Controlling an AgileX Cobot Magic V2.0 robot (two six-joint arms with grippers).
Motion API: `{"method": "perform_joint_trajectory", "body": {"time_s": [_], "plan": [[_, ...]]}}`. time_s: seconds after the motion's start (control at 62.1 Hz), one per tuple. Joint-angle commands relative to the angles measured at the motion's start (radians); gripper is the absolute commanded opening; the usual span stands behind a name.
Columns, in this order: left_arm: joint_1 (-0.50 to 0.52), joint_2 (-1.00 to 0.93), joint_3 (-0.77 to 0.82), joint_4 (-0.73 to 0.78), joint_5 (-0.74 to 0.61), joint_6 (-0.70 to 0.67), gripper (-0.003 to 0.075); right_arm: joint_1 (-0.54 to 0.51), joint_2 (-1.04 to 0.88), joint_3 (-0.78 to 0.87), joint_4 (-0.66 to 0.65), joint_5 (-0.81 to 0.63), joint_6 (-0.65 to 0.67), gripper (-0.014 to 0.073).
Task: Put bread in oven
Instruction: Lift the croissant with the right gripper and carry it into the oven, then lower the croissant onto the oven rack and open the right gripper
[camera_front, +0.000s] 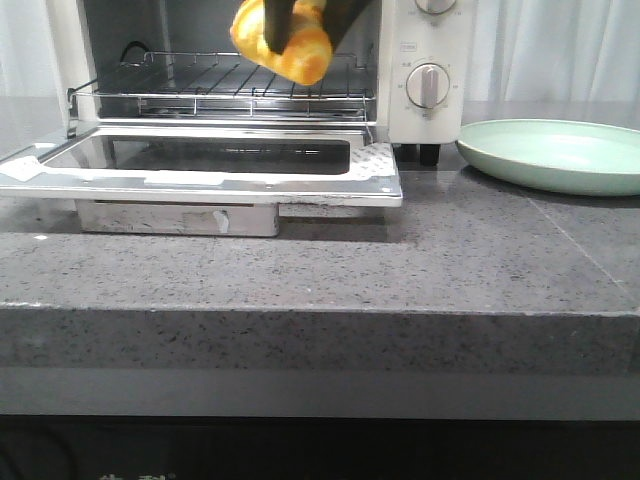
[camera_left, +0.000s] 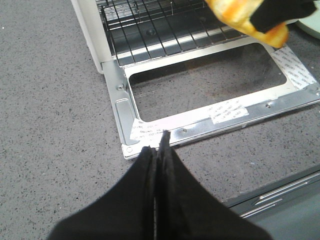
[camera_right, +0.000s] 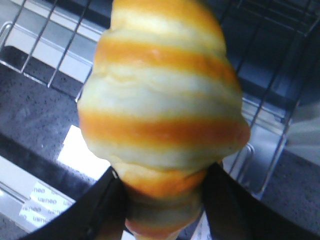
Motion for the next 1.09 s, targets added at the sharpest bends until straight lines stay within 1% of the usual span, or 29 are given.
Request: {"method": "perform_joint_trajectory", "body": {"time_s": [0.0,0.129,0.193,0.274,0.338,0.386,0.451,0.66,0.949,1.078], "plan": [[-0.009,-0.004,-0.027,0.005,-0.071,-0.010,-0.0018,-0.002,-0.011,-0.090,-0.039,-0.023,0.005,0.0223],[-0.009,-0.004,-0.027,0.005,-0.071,-0.010,-0.0018,-0.002,0.043,-0.154,-0.095,-0.010,0.040,0.0227],[-0.009,-0.004,-0.027,0.005,-0.071,-0.010,-0.0018,-0.002,0.058,-0.173,-0.099,-0.012,0.045,0.0262],[-0.009,-0.004,-0.027,0.005,-0.071,-0.010,-0.0018,-0.002,0.064,-0.175,-0.099,-0.024,0.045,0.0367],[-0.009,-0.004,-0.027,0.005,-0.071,-0.010,-0.0018,-0.002,0.064,-0.175,-0.099,-0.032,0.053,0.0477],[-0.009,-0.004,-0.027,0.005,-0.071,-0.010,-0.0018,-0.002,0.064,-0.175,-0.099,-0.032,0.062,0.0528],[-0.009,-0.004,-0.027,0.005,-0.071,-0.010,-0.0018,-0.002,0.064,-0.175,-0.092,-0.032,0.067,0.0573],[-0.009,-0.004,-0.027,0.005,-0.071,-0.010,-0.0018,0.001,0.043,-0.175,-0.020,-0.027,0.055,0.0580],[-0.009,-0.004,-0.027,0.005,-0.071,-0.010,-0.0018,0.006,-0.022,-0.167,-0.035,0.103,0.001,0.0580],[-0.009,-0.004,-0.027,0.005,-0.069,-0.010,-0.0018,0.008,-0.073,-0.113,-0.049,0.111,-0.010,0.0580]]}}
